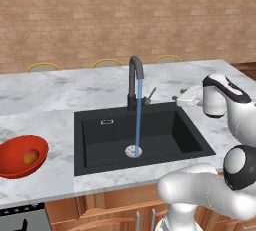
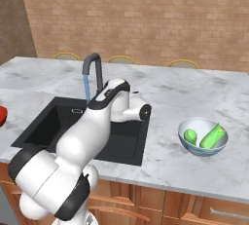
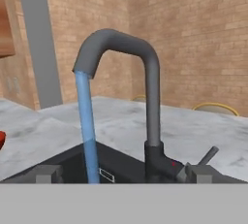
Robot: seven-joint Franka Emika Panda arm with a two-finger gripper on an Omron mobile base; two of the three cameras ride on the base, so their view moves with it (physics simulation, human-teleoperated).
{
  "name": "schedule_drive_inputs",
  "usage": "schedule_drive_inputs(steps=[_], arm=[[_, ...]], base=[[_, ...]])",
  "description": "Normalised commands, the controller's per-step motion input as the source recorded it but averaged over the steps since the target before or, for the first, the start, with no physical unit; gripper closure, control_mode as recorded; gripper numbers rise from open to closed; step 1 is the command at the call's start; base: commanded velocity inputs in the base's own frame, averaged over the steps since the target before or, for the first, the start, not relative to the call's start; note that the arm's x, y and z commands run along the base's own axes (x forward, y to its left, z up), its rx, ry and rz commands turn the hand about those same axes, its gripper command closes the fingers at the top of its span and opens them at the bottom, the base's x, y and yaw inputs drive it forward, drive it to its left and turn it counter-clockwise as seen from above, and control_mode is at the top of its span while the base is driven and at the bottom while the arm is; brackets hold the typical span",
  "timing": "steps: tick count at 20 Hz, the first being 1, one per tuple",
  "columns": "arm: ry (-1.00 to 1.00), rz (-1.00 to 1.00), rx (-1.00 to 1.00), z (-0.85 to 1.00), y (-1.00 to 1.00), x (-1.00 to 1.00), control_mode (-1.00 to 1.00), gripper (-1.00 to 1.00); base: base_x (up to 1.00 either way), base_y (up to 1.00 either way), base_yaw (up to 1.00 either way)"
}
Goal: Pick the corns from the sink and place them in one bowl. Place the mango in the other bowl. Then turn off the sink faucet.
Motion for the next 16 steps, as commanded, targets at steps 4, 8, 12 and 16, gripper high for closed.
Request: schedule_drive_inputs(steps=[4, 8, 12, 16], arm=[[0.0, 0.0, 0.04, -0.29, 0.0, 0.43, -1.0, -1.0], [0.0, 0.0, 0.0, -0.22, -0.06, 0.35, -1.0, -1.0], [0.0, 0.0, 0.0, -0.14, -0.14, 0.37, -1.0, -1.0], [0.0, 0.0, 0.0, -0.14, -0.23, 0.4, -1.0, -1.0]], base=[[0.0, 0.0, 0.0], [0.0, 0.0, 0.0], [0.0, 0.0, 0.0], [0.0, 0.0, 0.0]])
